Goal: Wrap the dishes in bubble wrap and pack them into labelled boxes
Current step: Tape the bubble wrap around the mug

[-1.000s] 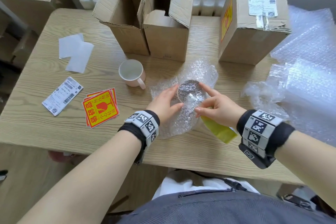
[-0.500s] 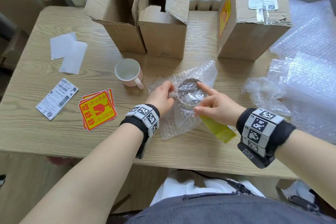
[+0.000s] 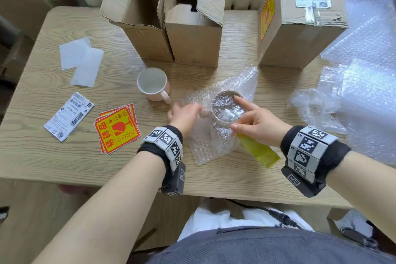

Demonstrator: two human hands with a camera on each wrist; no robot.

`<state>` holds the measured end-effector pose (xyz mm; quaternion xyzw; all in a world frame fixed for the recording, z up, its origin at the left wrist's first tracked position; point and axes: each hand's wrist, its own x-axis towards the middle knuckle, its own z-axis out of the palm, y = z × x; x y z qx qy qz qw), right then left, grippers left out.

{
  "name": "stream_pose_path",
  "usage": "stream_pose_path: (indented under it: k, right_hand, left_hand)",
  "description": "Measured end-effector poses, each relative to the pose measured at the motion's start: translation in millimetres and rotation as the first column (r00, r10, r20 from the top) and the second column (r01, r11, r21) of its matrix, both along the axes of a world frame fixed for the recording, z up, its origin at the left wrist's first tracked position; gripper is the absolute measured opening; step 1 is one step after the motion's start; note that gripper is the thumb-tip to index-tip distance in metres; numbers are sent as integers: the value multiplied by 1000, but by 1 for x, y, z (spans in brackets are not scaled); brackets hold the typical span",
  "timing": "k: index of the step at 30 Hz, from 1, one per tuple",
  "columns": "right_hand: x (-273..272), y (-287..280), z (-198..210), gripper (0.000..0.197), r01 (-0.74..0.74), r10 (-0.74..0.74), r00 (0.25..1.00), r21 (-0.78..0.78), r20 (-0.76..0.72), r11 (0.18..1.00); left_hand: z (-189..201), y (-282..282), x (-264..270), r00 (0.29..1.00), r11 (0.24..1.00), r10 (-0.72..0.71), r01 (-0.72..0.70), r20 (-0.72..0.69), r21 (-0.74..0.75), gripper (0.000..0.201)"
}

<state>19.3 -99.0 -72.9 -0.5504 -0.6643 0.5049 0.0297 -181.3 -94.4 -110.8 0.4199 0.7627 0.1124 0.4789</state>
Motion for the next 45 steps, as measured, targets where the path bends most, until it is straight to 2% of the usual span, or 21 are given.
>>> stream_pose_path:
  k: [3, 5, 10, 12, 15, 17, 20, 24, 27, 29, 31, 33, 35, 38, 40, 42, 43, 45]
  right_hand:
    - [0, 0, 0, 19, -2, 2, 1000, 4, 5, 1000]
    - [-1, 0, -1, 20, -3, 3, 1000, 3, 3, 1000]
    - [-1, 1, -2, 21, 4, -4, 1000, 4, 7, 1000]
    - [-1, 1, -2, 21, 5, -5, 1000, 6, 7, 1000]
    - [-1, 1, -3, 22, 11, -12, 1000, 4, 5, 1000]
    - [0, 1, -4, 23, 15, -15, 1000, 6, 10, 1000]
    - [1, 2, -3, 22, 15, -16, 1000, 5, 9, 1000]
    - [4, 3, -3, 21, 8, -8, 1000, 2, 8, 1000]
    - [4, 3, -2, 18, 31, -32, 999, -14, -25, 999]
    - [3, 4, -2, 18, 32, -33, 998, -17, -45, 999]
    - [3, 4, -2, 17, 31, -32, 998, -10, -53, 999]
    - [6, 4, -1, 18, 49, -49, 996, 3, -72, 999]
    - [11, 3, 2, 22, 77, -75, 993, 14, -93, 997]
    - [14, 5, 14, 18, 115, -111, 991, 58, -73, 992]
    - [11, 11, 20, 18, 117, -119, 993, 73, 24, 991]
    - [4, 20, 24, 22, 95, -100, 986, 50, 133, 994]
    - [-1, 25, 25, 24, 84, -87, 980, 29, 177, 996]
    - [-10, 31, 29, 26, 39, -37, 963, -1, 268, 999]
  left_hand:
    - [-3, 4, -1, 997, 1000, -3, 3, -82, -6, 31]
    - [-9, 7, -1, 992, 1000, -18, 20, -125, 16, 28]
    - [-13, 14, -2, 999, 993, 25, -20, -42, 118, 25]
    - [-10, 14, 0, 995, 977, 28, -7, -94, 215, 17]
    - [-1, 5, 7, 974, 894, -57, 148, -219, 423, 18]
    - [2, -3, 9, 966, 820, -88, 208, -242, 533, 21]
    - [9, -13, 16, 962, 771, -95, 233, -254, 592, 27]
    - [10, -19, 25, 955, 740, -149, 279, -256, 611, 43]
    - [3, -25, 29, 908, 654, -256, 415, -331, 633, 31]
    - [-4, -31, 32, 877, 642, -303, 478, -373, 600, 26]
    - [-13, -37, 32, 842, 620, -328, 534, -428, 575, 29]
    - [-18, -40, 28, 796, 562, -339, 599, -501, 571, 33]
    - [-16, -40, 26, 750, 571, -403, 654, -524, 497, 42]
    - [-15, -42, 25, 693, 580, -479, 710, -539, 398, 55]
    - [-14, -42, 24, 712, 552, -471, 698, -520, 456, 55]
    - [-14, -43, 24, 764, 560, -438, 644, -473, 521, 52]
    - [-12, -44, 25, 798, 581, -414, 602, -437, 548, 49]
    - [-5, -43, 26, 887, 677, -338, 461, -315, 574, 44]
